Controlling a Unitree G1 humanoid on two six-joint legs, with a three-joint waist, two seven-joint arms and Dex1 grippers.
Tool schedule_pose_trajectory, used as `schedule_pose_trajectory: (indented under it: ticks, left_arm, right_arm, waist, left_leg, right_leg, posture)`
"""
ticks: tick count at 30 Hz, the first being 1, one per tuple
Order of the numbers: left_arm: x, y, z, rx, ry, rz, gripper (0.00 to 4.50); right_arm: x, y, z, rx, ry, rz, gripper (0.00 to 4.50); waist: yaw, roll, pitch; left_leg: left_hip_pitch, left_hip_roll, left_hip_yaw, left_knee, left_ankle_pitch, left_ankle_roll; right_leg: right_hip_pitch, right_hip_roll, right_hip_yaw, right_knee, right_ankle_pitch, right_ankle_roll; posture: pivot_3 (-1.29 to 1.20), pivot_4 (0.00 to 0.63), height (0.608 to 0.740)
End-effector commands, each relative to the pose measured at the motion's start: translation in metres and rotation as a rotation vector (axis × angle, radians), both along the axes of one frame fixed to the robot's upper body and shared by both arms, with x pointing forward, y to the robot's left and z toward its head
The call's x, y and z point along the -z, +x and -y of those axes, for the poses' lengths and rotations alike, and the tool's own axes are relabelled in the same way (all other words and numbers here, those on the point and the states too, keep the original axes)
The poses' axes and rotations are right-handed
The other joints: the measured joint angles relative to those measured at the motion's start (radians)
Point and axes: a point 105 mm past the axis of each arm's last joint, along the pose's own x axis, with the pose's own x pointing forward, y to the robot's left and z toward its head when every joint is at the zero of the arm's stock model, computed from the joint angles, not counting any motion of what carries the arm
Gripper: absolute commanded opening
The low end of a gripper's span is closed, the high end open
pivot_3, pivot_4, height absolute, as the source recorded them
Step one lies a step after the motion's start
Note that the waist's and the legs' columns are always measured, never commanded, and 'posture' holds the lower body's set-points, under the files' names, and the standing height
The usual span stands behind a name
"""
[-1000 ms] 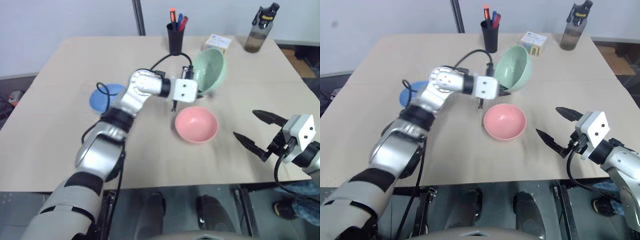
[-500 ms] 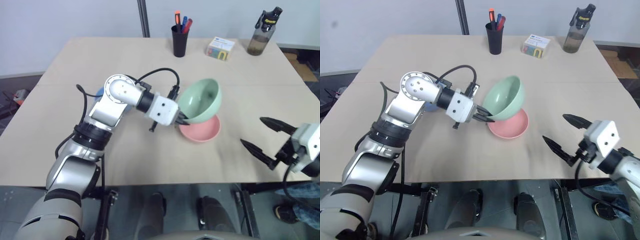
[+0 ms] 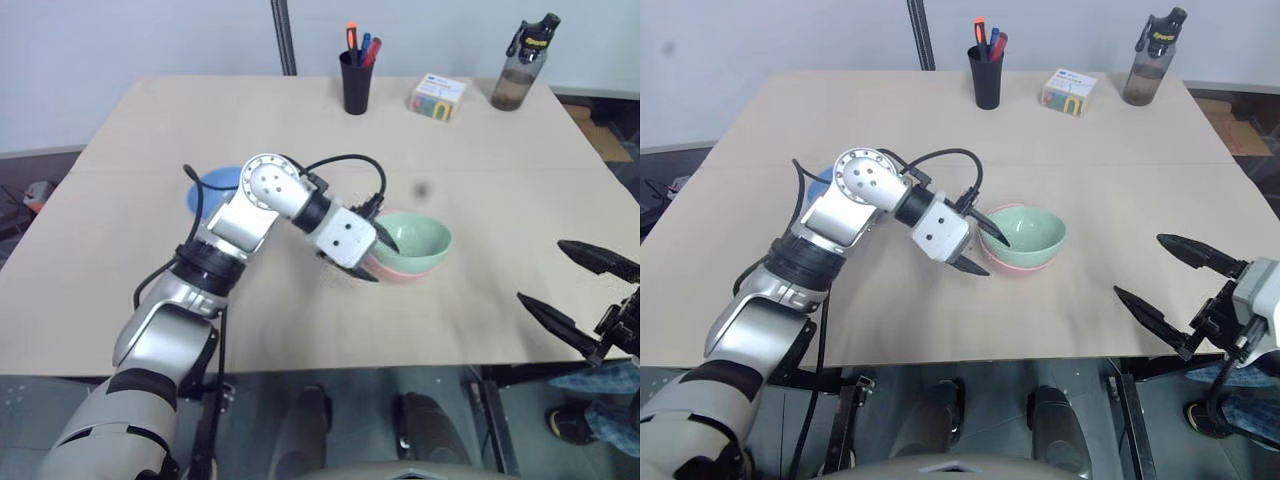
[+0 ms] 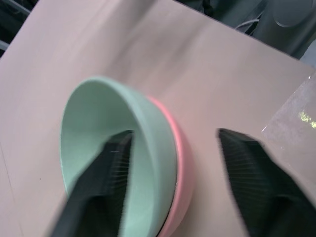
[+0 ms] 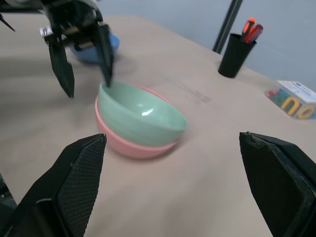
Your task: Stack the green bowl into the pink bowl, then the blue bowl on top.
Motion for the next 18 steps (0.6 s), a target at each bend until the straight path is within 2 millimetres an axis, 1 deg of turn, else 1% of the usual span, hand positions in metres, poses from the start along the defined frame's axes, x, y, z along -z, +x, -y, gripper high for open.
schedule_pose_trajectory:
  ticks: [1, 3, 5, 7, 8, 9, 10, 11, 13, 14, 16, 18]
  left_arm:
    - [-0.022, 0.003, -0.01, -0.066, -0.074, 0.042, 3.61]
    - [-0.027, 0.006, -0.019, -0.14, -0.107, 0.036, 3.61]
    - [-0.031, 0.011, -0.032, -0.253, -0.143, 0.051, 3.61]
    - [-0.033, 0.018, -0.051, -0.394, -0.18, 0.119, 3.61]
    - [-0.03, 0.025, -0.068, -0.523, -0.166, 0.145, 3.61]
    - [-0.025, 0.029, -0.092, -0.649, -0.117, 0.197, 3.61]
    - [-0.023, 0.03, -0.108, -0.729, -0.079, 0.233, 3.61]
    - [-0.024, 0.03, -0.118, -0.792, -0.068, 0.258, 3.61]
    - [-0.023, 0.033, -0.144, -0.943, 0.01, 0.31, 3.61]
    - [-0.023, 0.035, -0.158, -1.014, 0.052, 0.342, 3.61]
    - [-0.022, 0.04, -0.176, -1.111, 0.101, 0.394, 3.61]
    - [-0.019, 0.042, -0.183, -1.147, 0.132, 0.416, 3.61]
  right_arm:
    - [-0.009, -0.004, -0.011, -0.054, 0.002, 0.037, 4.5]
    - [-0.01, -0.003, -0.014, -0.074, 0.012, 0.036, 4.5]
    - [-0.011, -0.001, -0.018, -0.098, 0.016, 0.036, 4.5]
    - [-0.013, 0.002, -0.024, -0.133, 0.026, 0.041, 4.5]
    - [-0.015, 0.004, -0.028, -0.159, 0.034, 0.049, 4.5]
    - [-0.019, 0.009, -0.036, -0.201, 0.046, 0.061, 4.5]
    - [-0.022, 0.013, -0.043, -0.237, 0.056, 0.073, 4.5]
    - [-0.025, 0.015, -0.048, -0.259, 0.062, 0.08, 4.5]
    - [-0.031, 0.021, -0.059, -0.317, 0.084, 0.102, 4.5]
    - [-0.035, 0.024, -0.068, -0.365, 0.108, 0.114, 4.5]
    - [-0.039, 0.03, -0.086, -0.451, 0.147, 0.125, 4.5]
    - [-0.04, 0.033, -0.094, -0.493, 0.161, 0.125, 4.5]
  waist:
    - [-0.001, 0.0, 0.0]
    - [-0.002, 0.0, 0.0]
    - [-0.002, 0.0, 0.0]
    - [-0.004, 0.001, 0.0]
    - [-0.008, 0.001, 0.0]
    - [-0.011, 0.001, 0.0]
    - [-0.018, 0.0, 0.0]
    - [-0.021, 0.0, 0.001]
    - [-0.019, -0.001, 0.001]
    - [-0.017, -0.001, 0.001]
    - [-0.012, -0.002, 0.002]
    - [-0.002, -0.001, 0.002]
  left_leg:
    - [0.0, 0.0, 0.0, 0.0, 0.0, 0.0]
    - [0.0, 0.0, 0.0, 0.0, 0.0, 0.0]
    - [0.001, 0.0, 0.0, 0.0, 0.0, 0.0]
    - [0.001, 0.0, 0.0, 0.0, 0.0, 0.0]
    - [0.001, 0.0, 0.001, 0.0, 0.0, 0.0]
    - [0.001, 0.001, 0.001, -0.001, 0.0, 0.0]
    - [0.001, 0.001, 0.001, -0.001, 0.0, 0.0]
    - [0.002, 0.001, 0.001, -0.001, 0.0, 0.0]
    - [0.002, 0.001, 0.0, -0.001, 0.0, 0.0]
    - [0.001, 0.001, -0.001, -0.001, 0.0, 0.0]
    - [0.0, 0.001, -0.001, -0.001, 0.0, 0.0]
    - [0.0, 0.0, -0.002, -0.001, 0.0, 0.0]
  right_leg:
    - [0.0, 0.0, 0.0, 0.0, 0.0, 0.0]
    - [0.0, 0.0, 0.0, 0.0, 0.0, 0.0]
    - [0.0, 0.0, 0.0, 0.0, 0.0, 0.0]
    - [0.0, 0.0, 0.0, 0.0, 0.0, 0.0]
    - [0.0, 0.0, 0.001, 0.0, 0.0, 0.0]
    - [0.0, 0.0, 0.001, 0.0, 0.0, 0.0]
    - [0.0, 0.0, 0.001, 0.0, 0.0, 0.0]
    - [0.0, 0.0, 0.0, 0.0, 0.0, 0.0]
    - [0.0, 0.0, 0.0, 0.0, 0.0, 0.0]
    - [0.0, 0.0, -0.001, 0.0, 0.0, 0.0]
    - [0.0, 0.0, -0.002, -0.001, 0.0, 0.0]
    - [0.0, 0.0, -0.002, -0.002, 0.0, 0.0]
  posture:
    - [0.0, 0.15, 0.74]
    - [0.0, 0.15, 0.74]
    - [0.0, 0.15, 0.74]
    - [0.0, 0.15, 0.74]
    - [0.0, 0.15, 0.74]
    - [0.0, 0.15, 0.74]
    - [0.0, 0.15, 0.74]
    - [0.0, 0.15, 0.74]
    - [0.0, 0.15, 0.74]
    - [0.0, 0.15, 0.74]
    - [0.0, 0.15, 0.74]
    - [0.0, 0.15, 0.74]
